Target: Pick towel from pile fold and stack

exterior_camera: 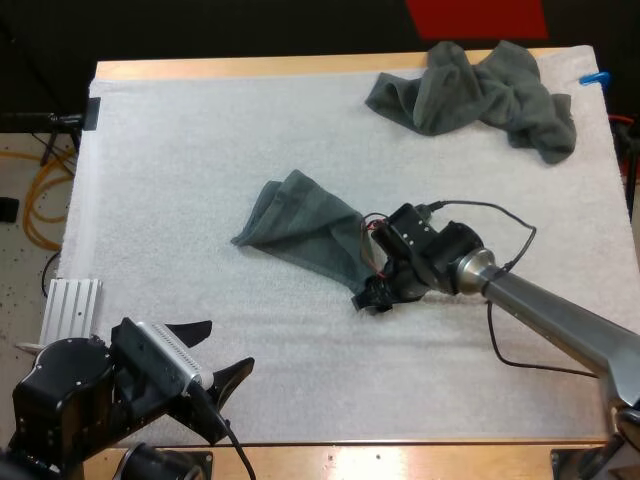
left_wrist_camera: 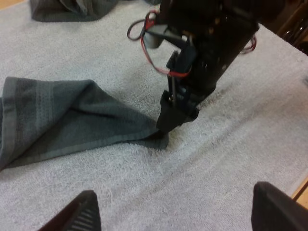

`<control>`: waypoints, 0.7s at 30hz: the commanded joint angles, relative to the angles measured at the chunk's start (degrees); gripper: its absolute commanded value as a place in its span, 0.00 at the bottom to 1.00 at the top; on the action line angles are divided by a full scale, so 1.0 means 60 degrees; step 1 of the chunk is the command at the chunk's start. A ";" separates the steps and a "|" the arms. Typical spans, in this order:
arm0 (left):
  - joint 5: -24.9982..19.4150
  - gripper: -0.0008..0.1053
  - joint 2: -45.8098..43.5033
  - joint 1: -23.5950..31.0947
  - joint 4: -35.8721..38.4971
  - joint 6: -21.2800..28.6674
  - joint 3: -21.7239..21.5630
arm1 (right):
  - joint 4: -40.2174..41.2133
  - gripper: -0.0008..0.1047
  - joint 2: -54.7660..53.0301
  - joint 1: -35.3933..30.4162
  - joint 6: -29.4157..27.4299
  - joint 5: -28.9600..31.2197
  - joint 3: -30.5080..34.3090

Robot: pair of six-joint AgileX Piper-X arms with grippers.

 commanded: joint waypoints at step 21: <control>-0.0018 0.61 0.0014 -0.0024 0.0000 -0.0240 -0.0063 | -0.1833 0.01 -0.0138 -0.0026 -0.0103 -0.0398 -0.0238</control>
